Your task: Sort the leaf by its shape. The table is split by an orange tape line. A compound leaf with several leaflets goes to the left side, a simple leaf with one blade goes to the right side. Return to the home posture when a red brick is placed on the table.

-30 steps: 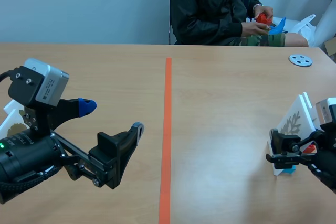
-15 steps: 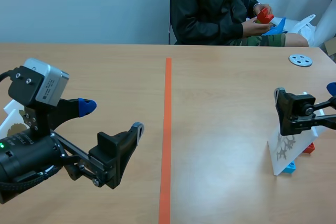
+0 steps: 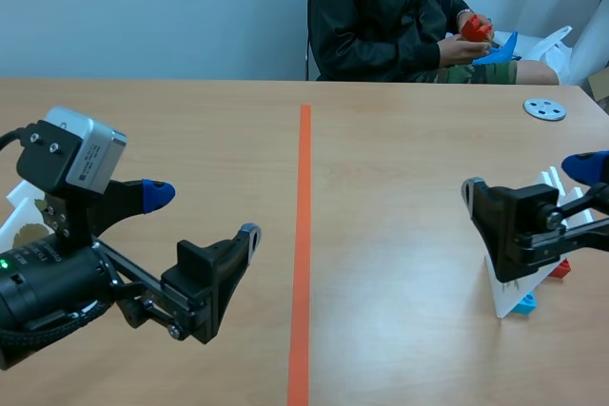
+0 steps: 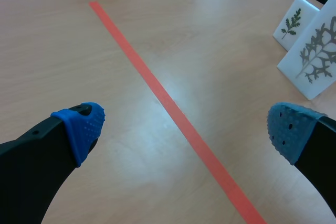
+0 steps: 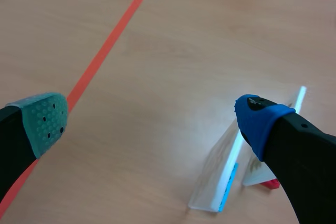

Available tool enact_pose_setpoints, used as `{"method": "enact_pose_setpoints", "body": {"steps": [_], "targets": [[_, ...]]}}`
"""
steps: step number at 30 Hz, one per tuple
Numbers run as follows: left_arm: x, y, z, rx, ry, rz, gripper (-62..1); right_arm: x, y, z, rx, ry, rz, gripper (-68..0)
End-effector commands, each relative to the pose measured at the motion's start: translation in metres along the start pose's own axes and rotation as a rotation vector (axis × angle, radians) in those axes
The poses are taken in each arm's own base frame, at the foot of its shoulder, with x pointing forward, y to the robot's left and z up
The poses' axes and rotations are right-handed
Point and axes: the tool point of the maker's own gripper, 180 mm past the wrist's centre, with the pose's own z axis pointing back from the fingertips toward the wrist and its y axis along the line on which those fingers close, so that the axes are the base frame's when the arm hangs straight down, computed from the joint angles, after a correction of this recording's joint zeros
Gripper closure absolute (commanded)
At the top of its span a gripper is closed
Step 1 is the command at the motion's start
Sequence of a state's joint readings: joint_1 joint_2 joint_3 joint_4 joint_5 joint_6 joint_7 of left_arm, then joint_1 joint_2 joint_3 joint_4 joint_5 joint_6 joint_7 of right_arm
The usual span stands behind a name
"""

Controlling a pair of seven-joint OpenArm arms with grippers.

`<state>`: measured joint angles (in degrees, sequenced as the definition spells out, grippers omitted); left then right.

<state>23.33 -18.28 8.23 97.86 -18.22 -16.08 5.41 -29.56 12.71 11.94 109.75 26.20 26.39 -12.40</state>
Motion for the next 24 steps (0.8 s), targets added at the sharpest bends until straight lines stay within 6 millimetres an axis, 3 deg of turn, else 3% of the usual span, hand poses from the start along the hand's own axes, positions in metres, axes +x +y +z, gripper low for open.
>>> {"method": "enact_pose_setpoints", "body": {"steps": [1,13,19,24], "targets": [[0.006,-0.001,0.001,-0.002,-0.023,0.002,-62.3,0.004,0.010,-0.005,0.032,-0.024,-0.015,-67.9],[0.005,0.000,0.002,-0.004,-0.017,-0.008,-62.3,-0.003,0.059,-0.025,0.127,0.007,-0.034,-67.9],[0.005,0.000,0.002,-0.004,-0.017,-0.007,-62.3,0.009,0.097,-0.026,0.310,-0.025,-0.017,-67.9],[0.005,0.000,0.002,-0.004,-0.017,-0.007,-62.3,0.004,0.102,-0.024,0.364,0.004,0.051,-67.9]]}}
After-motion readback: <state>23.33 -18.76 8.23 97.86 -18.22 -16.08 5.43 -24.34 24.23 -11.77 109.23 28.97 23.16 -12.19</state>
